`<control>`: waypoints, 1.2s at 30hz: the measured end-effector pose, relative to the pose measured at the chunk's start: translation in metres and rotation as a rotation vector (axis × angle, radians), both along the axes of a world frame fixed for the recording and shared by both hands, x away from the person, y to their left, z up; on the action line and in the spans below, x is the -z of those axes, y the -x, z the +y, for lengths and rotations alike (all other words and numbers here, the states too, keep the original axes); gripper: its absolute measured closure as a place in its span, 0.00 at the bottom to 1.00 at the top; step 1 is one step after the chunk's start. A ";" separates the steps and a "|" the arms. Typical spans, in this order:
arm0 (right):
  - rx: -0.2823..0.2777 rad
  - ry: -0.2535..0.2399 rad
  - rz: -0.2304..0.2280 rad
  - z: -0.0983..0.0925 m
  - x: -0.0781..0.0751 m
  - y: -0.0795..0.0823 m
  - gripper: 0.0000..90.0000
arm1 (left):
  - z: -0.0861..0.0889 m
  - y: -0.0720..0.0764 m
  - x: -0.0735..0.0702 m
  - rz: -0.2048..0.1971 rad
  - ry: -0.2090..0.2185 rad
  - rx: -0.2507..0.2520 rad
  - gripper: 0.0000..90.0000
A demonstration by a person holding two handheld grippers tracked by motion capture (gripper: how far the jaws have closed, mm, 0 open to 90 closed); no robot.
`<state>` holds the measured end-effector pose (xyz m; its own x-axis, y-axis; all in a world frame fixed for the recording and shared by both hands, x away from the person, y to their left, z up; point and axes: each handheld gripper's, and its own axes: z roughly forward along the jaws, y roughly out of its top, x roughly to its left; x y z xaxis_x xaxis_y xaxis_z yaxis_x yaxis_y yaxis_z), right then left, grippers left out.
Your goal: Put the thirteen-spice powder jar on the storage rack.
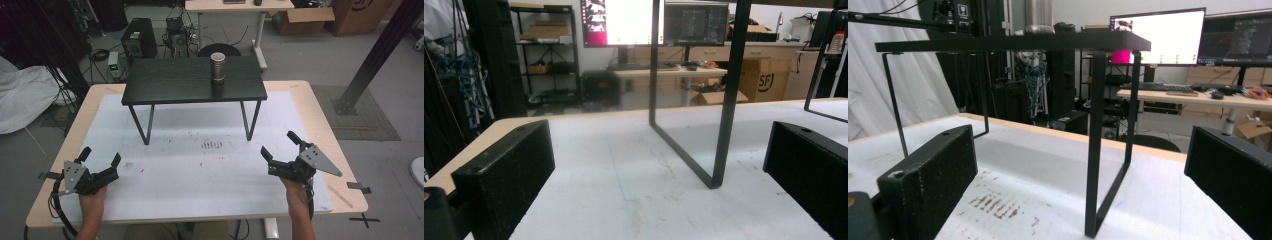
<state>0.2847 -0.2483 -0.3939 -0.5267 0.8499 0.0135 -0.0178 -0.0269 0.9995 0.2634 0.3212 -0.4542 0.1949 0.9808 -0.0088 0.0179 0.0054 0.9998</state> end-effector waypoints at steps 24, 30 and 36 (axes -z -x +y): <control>0.122 -0.027 0.044 -0.005 0.057 0.010 0.00 | 0.000 0.000 0.000 -0.001 -0.001 0.000 0.01; 0.134 -0.028 0.037 -0.005 0.060 0.012 0.00 | 0.000 0.000 0.000 0.000 -0.001 0.001 0.01; 0.139 -0.001 0.019 -0.002 0.061 0.014 0.00 | 0.000 0.000 0.000 0.000 0.000 0.000 0.01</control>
